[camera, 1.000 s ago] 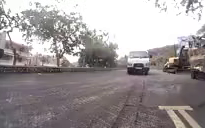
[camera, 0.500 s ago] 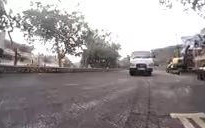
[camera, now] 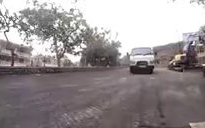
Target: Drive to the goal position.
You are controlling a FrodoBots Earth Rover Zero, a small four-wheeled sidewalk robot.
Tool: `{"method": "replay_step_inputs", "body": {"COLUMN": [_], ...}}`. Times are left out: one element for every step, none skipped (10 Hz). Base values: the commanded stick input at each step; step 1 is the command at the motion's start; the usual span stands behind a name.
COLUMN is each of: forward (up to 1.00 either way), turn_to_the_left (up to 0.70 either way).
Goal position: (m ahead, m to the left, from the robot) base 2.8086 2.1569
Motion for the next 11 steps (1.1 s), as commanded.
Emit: {"method": "replay_step_inputs", "body": {"forward": [0.0, 0.7, 0.7, 0.7, 0.7, 0.7, 0.7, 0.7, 0.7, 0.7, 0.7], "turn_to_the_left": [0.0, 0.0, 0.12, 0.23, 0.27, 0.27, 0.27, 0.27, 0.27, 0.27, 0.27]}}
